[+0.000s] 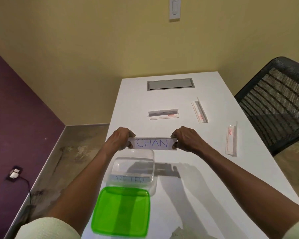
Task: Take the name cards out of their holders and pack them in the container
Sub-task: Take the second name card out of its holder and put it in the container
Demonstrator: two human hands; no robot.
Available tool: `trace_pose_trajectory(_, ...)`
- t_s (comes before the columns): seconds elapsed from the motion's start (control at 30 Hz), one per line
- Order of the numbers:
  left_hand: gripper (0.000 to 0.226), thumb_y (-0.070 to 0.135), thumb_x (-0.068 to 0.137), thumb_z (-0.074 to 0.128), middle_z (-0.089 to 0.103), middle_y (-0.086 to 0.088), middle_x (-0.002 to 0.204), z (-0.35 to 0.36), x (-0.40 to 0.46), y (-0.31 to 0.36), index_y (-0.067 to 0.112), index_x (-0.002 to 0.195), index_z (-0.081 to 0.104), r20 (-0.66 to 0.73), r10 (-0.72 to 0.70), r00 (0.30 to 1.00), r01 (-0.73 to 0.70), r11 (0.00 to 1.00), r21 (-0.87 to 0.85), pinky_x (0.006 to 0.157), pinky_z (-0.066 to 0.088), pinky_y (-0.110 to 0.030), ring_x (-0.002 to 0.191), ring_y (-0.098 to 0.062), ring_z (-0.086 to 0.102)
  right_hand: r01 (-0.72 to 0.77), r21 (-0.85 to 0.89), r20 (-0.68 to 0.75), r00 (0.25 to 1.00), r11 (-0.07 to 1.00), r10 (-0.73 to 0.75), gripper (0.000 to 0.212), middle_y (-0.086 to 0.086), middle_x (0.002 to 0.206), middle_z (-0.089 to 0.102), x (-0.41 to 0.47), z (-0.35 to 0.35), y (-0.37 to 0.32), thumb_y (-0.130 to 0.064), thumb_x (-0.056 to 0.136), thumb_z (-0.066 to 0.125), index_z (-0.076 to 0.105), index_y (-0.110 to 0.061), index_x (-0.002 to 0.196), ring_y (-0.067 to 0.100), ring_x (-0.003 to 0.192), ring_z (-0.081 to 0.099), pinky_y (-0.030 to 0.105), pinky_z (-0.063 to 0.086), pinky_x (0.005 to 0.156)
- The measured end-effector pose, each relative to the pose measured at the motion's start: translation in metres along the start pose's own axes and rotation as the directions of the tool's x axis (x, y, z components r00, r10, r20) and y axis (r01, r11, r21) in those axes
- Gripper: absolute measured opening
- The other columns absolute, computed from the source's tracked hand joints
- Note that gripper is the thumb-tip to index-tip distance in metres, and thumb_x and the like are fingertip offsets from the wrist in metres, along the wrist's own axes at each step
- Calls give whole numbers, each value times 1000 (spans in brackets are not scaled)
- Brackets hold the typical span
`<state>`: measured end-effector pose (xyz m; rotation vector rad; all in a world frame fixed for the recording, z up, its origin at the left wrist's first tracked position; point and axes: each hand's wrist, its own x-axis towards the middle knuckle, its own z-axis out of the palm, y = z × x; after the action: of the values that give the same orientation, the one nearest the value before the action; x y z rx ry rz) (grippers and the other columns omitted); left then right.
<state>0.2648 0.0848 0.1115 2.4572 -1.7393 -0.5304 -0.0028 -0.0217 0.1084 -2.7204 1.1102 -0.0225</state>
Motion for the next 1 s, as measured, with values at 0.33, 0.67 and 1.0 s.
trace_pose_trajectory(0.33,62,10,66,86,64,-10,128,-5,-19,-55,9,124,64,35,-48,998,47,999,14,99,49,-33,119,-24,60,83,-38,8,997,996,-83,32,14,94,70,17,32,-56,-25,71,74,69,-11,99,33,86,64,32,46,63)
trace_pose_trajectory(0.67,59,18,63,89,67,-6,122,1,-14,-92,16,119,68,115,-80,990,69,993,95,91,55,-37,105,-23,65,167,-77,113,981,983,-157,26,18,89,66,35,63,-89,-23,71,74,63,-4,85,35,80,63,29,34,59)
trace_pose_trajectory(1.0,46,10,74,79,67,-11,117,31,-7,-102,15,118,68,121,-8,993,-26,961,276,85,53,-32,100,-29,67,258,-163,155,960,952,-234,15,19,90,63,43,90,-99,-12,77,58,58,-3,89,34,81,58,31,30,60)
